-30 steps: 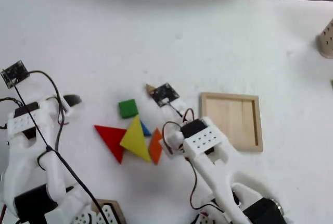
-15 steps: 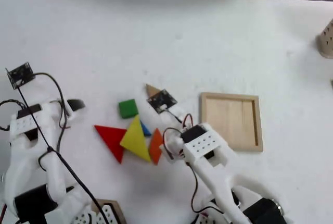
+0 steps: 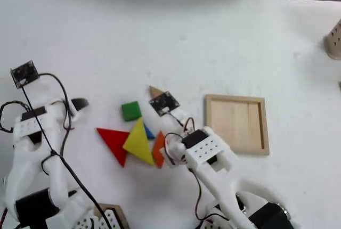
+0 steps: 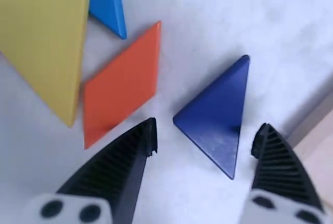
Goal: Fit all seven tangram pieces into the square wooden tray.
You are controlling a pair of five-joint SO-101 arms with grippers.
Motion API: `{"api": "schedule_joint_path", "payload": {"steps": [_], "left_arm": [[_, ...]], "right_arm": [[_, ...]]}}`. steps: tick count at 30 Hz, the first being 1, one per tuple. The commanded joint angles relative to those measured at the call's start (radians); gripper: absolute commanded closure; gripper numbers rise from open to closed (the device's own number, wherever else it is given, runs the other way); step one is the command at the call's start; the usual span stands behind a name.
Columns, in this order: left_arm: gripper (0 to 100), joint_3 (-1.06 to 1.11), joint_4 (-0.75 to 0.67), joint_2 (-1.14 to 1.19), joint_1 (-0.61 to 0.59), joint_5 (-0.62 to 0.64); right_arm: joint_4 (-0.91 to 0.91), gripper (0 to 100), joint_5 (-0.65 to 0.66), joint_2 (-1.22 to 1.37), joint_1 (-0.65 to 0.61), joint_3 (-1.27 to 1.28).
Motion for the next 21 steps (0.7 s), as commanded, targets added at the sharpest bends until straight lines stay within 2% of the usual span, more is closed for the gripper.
{"api": "schedule_joint_path", "payload": {"steps": [1,7,12,21], "left_arm": [[65,-0.005,-0.02,-0.05,0.019,-0.011],[65,-0.005,-0.018,-0.05,0.019,-0.011],[65,-0.005,-0.018,-0.05,0.019,-0.011],[65,-0.005,-0.018,-0.05,0.019,-0.011]], "right_arm": [[-0.01,70.1,-0.012,-0.03,0.025,-0.044],[-0.016,70.1,-0.014,-0.021,0.027,-0.046],[-0.016,70.1,-0.081,0.101,0.041,-0.135],[0.054,70.1,-0.086,0.237,0.041,-0.226]]}}
